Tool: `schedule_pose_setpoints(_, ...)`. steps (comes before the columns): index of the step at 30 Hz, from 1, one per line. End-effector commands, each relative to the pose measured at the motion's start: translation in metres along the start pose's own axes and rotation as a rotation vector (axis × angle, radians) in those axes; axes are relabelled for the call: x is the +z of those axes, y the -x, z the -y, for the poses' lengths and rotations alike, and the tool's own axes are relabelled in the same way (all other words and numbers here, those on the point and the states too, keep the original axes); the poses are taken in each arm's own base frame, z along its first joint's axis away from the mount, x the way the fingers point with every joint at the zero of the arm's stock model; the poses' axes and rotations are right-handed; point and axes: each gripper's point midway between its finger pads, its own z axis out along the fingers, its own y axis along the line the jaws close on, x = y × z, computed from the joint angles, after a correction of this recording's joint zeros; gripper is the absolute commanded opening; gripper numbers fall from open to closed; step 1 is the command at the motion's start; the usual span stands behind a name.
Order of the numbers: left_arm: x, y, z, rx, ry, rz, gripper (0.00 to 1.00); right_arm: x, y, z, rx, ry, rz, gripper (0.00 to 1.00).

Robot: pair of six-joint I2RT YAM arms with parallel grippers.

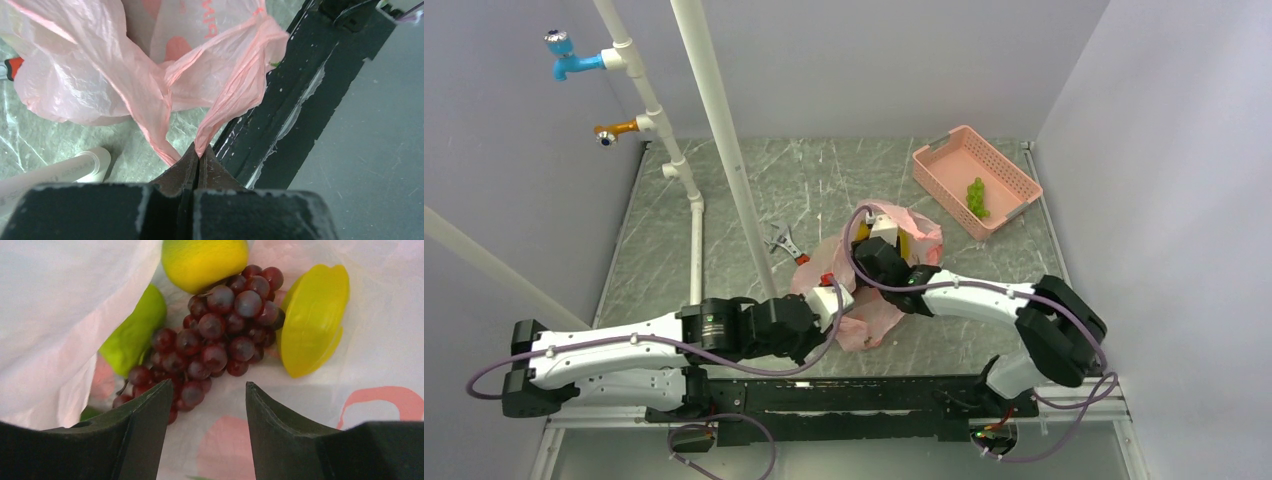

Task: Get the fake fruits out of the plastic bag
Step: Take out the fake fruit from the plastic bag.

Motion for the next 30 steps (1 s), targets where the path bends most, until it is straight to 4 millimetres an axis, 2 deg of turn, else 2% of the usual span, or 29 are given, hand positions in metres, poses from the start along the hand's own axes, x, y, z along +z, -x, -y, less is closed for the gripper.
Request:
schedule_pose_setpoints(1,0.005,0.006,0.003,-0.012,0.008,-0.009,0.0,0.02,0.044,-0.003,0.115,-0.028,0.14,0.59)
schedule_pose_setpoints(6,0.011,-0.001,0.006,-0.025,0.0,-0.023,0.0,0.041,0.04,-0.009,0.116,0.013,0.141,0.6)
schedule_pose_setpoints(10,0.014,-0.006,0.006,-0.044,-0.002,-0.026,0.0,0.061,0.027,-0.006,0.123,-0.005,0.119,0.56)
schedule_pose_setpoints(13,0.015,-0.009,0.006,-0.053,0.006,-0.034,0.0,0.071,0.018,-0.002,0.107,-0.041,0.102,0.46)
schedule_pose_setpoints(15,0.015,-0.011,0.004,-0.061,0.013,-0.036,0.0,0.073,0.015,0.001,0.1,-0.055,0.101,0.31)
schedule_pose_setpoints(19,0.015,-0.013,0.003,-0.073,0.016,-0.033,0.0,0.067,0.016,0.005,0.096,-0.054,0.116,0.1)
schedule_pose_setpoints(21,0.015,-0.013,0.002,-0.072,0.023,-0.031,0.0,0.06,0.02,0.005,0.093,-0.046,0.119,0.04)
schedule_pose_setpoints(24,0.014,-0.014,-0.004,-0.07,0.059,-0.038,0.0,0.044,0.027,0.005,0.099,-0.007,0.136,0.0)
schedule_pose_setpoints(30,0.017,-0.014,-0.01,-0.065,0.098,-0.035,0.0,0.003,0.03,0.001,0.132,0.128,0.148,0.0)
